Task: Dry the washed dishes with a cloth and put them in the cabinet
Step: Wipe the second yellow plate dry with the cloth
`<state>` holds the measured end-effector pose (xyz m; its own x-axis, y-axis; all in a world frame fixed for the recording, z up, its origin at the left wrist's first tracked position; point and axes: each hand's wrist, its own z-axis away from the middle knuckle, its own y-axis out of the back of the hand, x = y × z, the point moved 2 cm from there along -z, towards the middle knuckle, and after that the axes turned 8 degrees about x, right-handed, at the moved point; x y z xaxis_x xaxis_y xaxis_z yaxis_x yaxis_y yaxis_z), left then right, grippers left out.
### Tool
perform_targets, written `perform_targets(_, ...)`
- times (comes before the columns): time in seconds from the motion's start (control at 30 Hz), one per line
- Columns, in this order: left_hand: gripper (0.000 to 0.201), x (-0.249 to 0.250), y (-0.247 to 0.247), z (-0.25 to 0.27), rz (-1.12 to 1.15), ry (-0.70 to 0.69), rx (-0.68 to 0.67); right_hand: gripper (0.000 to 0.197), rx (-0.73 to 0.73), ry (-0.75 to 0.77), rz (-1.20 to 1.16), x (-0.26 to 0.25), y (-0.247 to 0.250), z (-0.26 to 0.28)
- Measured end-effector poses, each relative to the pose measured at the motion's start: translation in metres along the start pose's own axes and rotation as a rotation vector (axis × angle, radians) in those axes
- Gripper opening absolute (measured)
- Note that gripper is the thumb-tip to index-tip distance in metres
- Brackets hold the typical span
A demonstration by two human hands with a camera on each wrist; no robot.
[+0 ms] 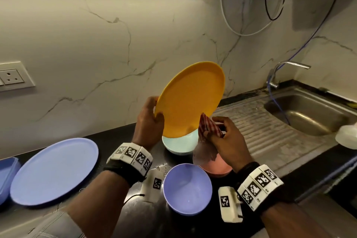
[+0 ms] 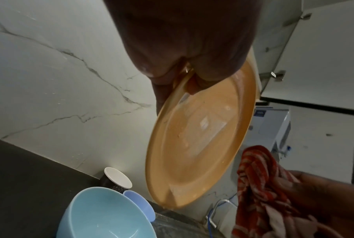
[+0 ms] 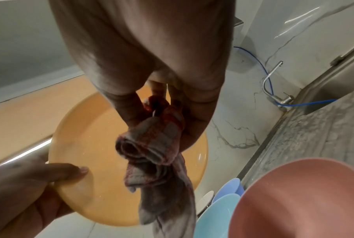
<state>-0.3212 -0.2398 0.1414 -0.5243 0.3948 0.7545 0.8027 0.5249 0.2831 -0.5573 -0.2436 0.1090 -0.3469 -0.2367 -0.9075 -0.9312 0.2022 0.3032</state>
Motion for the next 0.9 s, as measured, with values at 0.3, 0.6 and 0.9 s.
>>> perform_targets(0.3, 0.040, -0.019, 0.053, 0.012, 0.341, 0.341, -0.069, 0.044, 0.114, 0.222, 0.119, -0.048, -0.024, -0.039)
perform_targets(0.6, 0.070, -0.023, 0.073, 0.029, 0.592, 0.521, -0.181, 0.040, 0.181, 0.299, 0.332, -0.076, -0.059, -0.059)
perform_targets(0.9, 0.069, -0.013, 0.080, 0.037, 0.628, 0.559, -0.284, 0.047, 0.145, 0.502, 0.221, -0.085, -0.098, -0.033)
